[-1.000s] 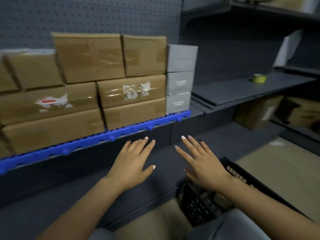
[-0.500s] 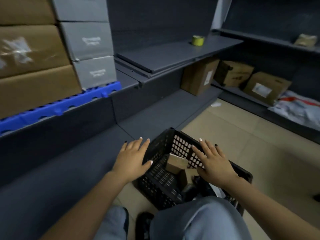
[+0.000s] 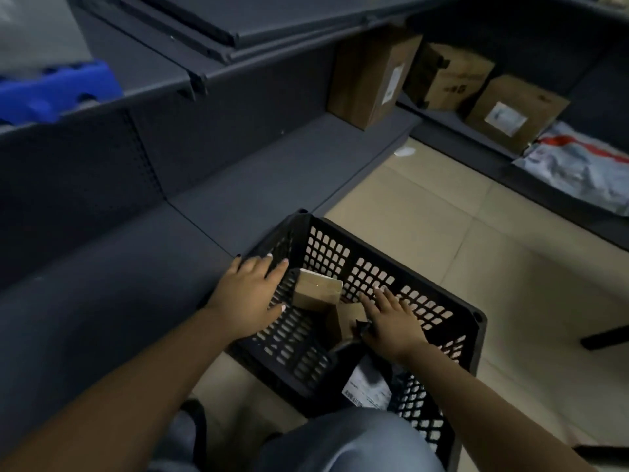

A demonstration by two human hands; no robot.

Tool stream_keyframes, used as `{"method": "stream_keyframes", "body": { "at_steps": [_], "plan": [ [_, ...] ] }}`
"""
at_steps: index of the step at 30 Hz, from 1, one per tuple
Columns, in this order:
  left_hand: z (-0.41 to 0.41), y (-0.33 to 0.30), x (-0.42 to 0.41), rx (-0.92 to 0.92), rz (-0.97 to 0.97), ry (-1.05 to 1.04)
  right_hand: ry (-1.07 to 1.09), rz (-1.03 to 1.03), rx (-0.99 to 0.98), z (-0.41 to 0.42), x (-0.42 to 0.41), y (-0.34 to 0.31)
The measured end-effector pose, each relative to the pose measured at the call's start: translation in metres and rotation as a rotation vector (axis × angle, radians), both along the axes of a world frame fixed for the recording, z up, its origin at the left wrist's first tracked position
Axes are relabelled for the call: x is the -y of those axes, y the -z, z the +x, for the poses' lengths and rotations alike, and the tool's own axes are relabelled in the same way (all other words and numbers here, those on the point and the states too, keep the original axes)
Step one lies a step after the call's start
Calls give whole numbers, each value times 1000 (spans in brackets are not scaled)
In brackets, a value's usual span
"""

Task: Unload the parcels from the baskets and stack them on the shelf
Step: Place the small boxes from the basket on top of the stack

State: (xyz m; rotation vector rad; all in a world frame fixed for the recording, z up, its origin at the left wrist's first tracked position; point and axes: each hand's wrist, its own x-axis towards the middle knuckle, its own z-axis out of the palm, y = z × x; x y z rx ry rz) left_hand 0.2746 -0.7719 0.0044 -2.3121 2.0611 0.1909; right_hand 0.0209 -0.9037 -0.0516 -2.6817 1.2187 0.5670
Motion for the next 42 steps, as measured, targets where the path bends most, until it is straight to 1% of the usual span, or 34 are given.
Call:
{"method": "stream_keyframes", "body": {
  "at_steps": [4,8,11,13,15,17,19,22,24,27,33,38,42],
  "plan": [
    [11,38,8,52,56,137,106,104,-36,6,15,47],
    [21,68,5,78,-29,242,221,161,-17,17,25,83],
    [32,85,3,105,-35,282,283,172,12,27,30,110],
    [39,94,1,110,-8,269,268,148,-26,31,30,127],
    [44,98,1,94,55,246,228,74,-69,31,27,139],
    [50,105,3,87,109,217,204,43,-72,28,26,144],
    [49,111,12,82,127,204,192,69,-63,27,30,143],
    [42,120,34,-14,197,152,171,107,-62,26,33,140],
    [33,128,50,-21,264,125,180,107,-50,26,32,141],
    [21,149,73,-42,277,102,187,101,-61,27,33,143],
    [3,193,120,-4,343,74,156,113,-41,28,38,148],
    [-2,221,149,-29,378,10,154,126,-34,29,43,153],
    [-7,241,160,-98,433,-31,131,118,-47,27,43,152]
  ]
}}
